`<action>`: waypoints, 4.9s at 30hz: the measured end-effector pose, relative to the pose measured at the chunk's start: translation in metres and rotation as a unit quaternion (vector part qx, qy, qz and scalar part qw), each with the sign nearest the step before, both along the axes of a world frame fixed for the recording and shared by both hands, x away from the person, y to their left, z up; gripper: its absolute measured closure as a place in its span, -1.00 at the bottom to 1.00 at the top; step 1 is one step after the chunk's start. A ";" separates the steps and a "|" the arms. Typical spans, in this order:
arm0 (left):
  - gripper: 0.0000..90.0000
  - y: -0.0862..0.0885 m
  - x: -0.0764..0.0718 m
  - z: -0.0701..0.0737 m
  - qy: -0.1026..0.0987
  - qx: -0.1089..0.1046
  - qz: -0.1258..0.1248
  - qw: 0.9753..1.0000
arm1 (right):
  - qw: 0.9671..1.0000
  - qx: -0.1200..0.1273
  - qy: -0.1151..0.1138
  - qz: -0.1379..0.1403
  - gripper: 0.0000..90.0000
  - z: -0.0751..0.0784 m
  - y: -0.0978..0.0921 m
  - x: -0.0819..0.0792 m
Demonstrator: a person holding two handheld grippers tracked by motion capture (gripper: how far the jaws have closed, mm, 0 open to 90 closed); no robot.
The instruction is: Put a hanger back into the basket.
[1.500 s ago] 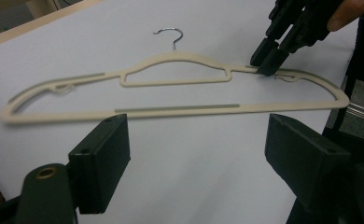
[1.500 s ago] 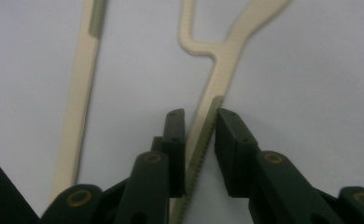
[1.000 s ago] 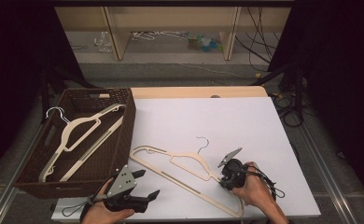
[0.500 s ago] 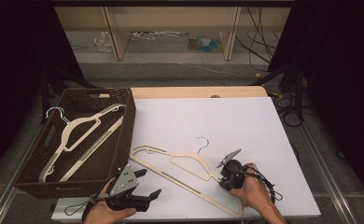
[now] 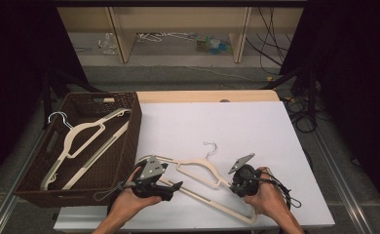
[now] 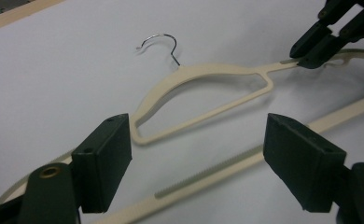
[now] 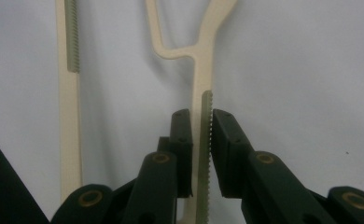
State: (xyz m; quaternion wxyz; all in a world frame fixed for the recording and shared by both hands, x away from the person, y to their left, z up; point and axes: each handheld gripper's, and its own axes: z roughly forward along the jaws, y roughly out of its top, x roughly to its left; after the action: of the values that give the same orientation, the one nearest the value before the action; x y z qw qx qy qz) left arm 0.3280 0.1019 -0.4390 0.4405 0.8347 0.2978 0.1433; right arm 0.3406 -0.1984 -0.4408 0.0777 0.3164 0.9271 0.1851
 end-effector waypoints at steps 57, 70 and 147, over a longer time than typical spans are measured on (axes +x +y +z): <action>0.50 -0.054 0.065 0.001 -0.052 0.153 -0.148 0.976 | 0.999 0.030 -0.011 0.029 0.71 0.018 -0.017 -0.009; 0.57 -0.034 0.029 0.036 -0.080 0.142 -0.168 0.972 | 0.996 0.063 -0.027 0.052 0.22 0.039 -0.017 -0.023; 0.91 0.155 0.007 0.199 -0.078 -0.123 0.066 0.987 | 0.976 0.171 -0.132 -0.034 -0.42 0.025 -0.057 -0.059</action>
State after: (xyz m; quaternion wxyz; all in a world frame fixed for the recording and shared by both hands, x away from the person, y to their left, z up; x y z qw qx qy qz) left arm 0.3348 0.2564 -0.2398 0.5517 0.7389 0.3318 0.1990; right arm 0.2811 -0.2552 -0.4159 0.1506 0.3294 0.8520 0.3780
